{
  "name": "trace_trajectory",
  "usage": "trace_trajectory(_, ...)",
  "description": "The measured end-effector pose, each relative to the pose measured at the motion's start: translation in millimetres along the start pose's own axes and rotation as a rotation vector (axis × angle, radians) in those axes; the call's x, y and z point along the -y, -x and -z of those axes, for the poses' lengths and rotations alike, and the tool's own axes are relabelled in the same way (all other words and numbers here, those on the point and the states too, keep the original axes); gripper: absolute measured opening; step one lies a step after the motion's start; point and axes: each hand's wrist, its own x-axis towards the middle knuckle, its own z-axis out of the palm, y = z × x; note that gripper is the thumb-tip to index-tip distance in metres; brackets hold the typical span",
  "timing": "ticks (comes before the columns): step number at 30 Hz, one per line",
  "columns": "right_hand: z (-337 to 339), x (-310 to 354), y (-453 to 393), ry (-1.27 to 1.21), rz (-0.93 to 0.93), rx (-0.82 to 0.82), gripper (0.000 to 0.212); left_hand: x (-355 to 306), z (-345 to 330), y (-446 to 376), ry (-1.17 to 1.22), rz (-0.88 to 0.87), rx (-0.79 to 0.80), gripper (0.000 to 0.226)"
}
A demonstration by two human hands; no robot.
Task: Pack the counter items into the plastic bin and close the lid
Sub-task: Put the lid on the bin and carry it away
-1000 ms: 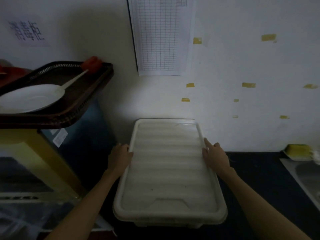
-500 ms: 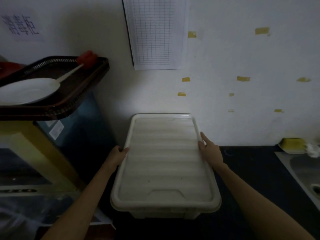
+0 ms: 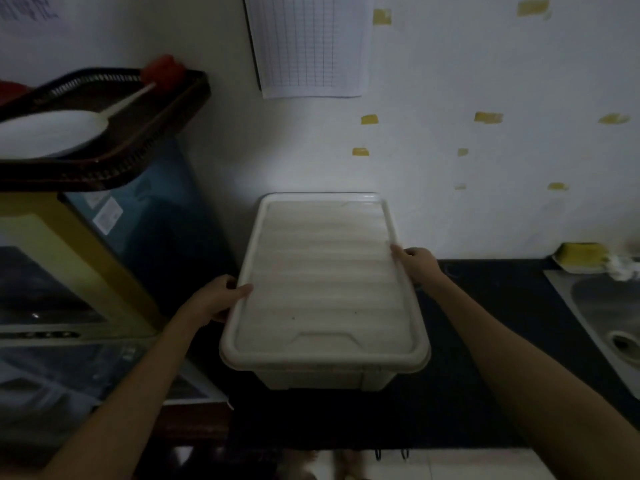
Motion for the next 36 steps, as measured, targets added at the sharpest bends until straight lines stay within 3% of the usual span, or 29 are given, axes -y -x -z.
trace_trajectory(5, -0.4, 2.9, 0.1, -0.058, -0.041, 0.041, 0.052, 5.6, 1.0, 12.1, -0.062, 0.012, 0.059, 0.034)
trace_trajectory(7, 0.6, 3.9, 0.5, -0.075, -0.054, 0.051, 0.051, 9.2, 0.2, 11.3, -0.046, 0.013, 0.04, 0.043)
trace_trajectory(13, 4.8, 1.2, 6.5, -0.16, -0.105, 0.072, 0.053, 7.9, -4.8, 13.4, -0.019, -0.011, -0.007, 0.043)
trace_trajectory(23, 36.3, -31.2, 44.3, -0.177, -0.149, 0.132, 0.046, -9.9, -6.6, 2.4, -0.155, -0.074, -0.069, 0.047)
trace_trajectory(29, 57.9, -33.8, 53.5, -0.147, -0.162, 0.223, 0.047, -20.2, -3.7, 0.5, -0.2, -0.045, 0.041, 0.044)
trace_trajectory(33, 69.4, -17.0, 31.7, -0.078, -0.082, 0.048, 0.07, -11.6, 3.1, 9.4, -0.183, -0.025, 0.053, 0.038)
trace_trajectory(36, 72.8, -5.9, -2.5, 0.153, 0.15, -0.135, 0.071, 6.6, -3.1, 15.6, -0.126, -0.033, -0.076, 0.039)
